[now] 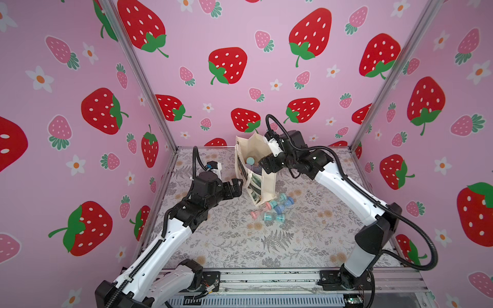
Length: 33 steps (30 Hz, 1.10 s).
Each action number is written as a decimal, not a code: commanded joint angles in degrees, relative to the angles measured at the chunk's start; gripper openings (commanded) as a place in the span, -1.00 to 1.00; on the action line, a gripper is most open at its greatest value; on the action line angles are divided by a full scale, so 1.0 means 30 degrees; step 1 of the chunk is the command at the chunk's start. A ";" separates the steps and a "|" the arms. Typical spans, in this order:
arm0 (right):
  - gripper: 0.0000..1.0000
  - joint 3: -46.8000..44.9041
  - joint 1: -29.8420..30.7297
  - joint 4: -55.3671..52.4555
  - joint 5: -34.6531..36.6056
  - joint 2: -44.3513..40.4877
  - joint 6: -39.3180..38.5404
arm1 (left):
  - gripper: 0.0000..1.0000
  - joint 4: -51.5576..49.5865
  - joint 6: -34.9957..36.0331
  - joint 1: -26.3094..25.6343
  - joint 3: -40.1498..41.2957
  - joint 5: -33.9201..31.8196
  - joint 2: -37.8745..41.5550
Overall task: Put the hourglass into the canvas bag
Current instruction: Pick up the hourglass from the center of the board.
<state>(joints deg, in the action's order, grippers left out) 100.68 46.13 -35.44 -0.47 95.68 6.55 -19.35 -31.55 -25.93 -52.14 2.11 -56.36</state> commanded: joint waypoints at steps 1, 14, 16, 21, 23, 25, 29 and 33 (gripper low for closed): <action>0.68 -0.2842 0.0441 0.0783 0.0980 -0.2404 0.0066 | 0.98 -0.0435 -0.0714 -0.0712 0.0772 0.0107 0.0621; 0.67 -1.3749 0.0766 0.4075 -0.1382 -0.7512 0.1671 | 0.99 -0.0992 -0.1794 -0.4456 0.3017 -0.2389 0.1998; 0.67 -1.5344 0.0808 0.5171 -0.1775 -0.7726 0.1740 | 0.99 -0.1060 -0.2131 -0.4725 0.3347 -0.2635 0.2056; 0.62 -1.7588 0.0864 0.7005 -0.2525 -0.7370 0.1879 | 0.99 -0.0849 -0.2678 -0.5296 0.4099 -0.3125 0.2113; 0.62 -1.8466 0.0870 0.8096 -0.2480 -0.7172 0.2058 | 0.99 -0.0737 -0.2805 -0.5467 0.4362 -0.3293 0.2088; 0.61 -1.9199 0.0879 0.9221 -0.2465 -0.6874 0.2066 | 0.99 -0.0582 -0.2961 -0.5597 0.4543 -0.3441 0.2065; 0.59 -1.9514 0.0856 1.0279 -0.2125 -0.5845 0.1953 | 0.99 -0.0522 -0.3228 -0.5711 0.4606 -0.3682 0.1864; 0.59 -1.9791 0.0856 1.1607 -0.1974 -0.4877 0.1491 | 0.99 -0.0373 -0.3339 -0.5793 0.4822 -0.4034 0.1794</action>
<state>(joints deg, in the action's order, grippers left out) 42.00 48.40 -5.91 -6.55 79.72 12.16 -21.17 -40.38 -42.98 -38.81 -7.55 -50.94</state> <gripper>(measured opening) 0.794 0.993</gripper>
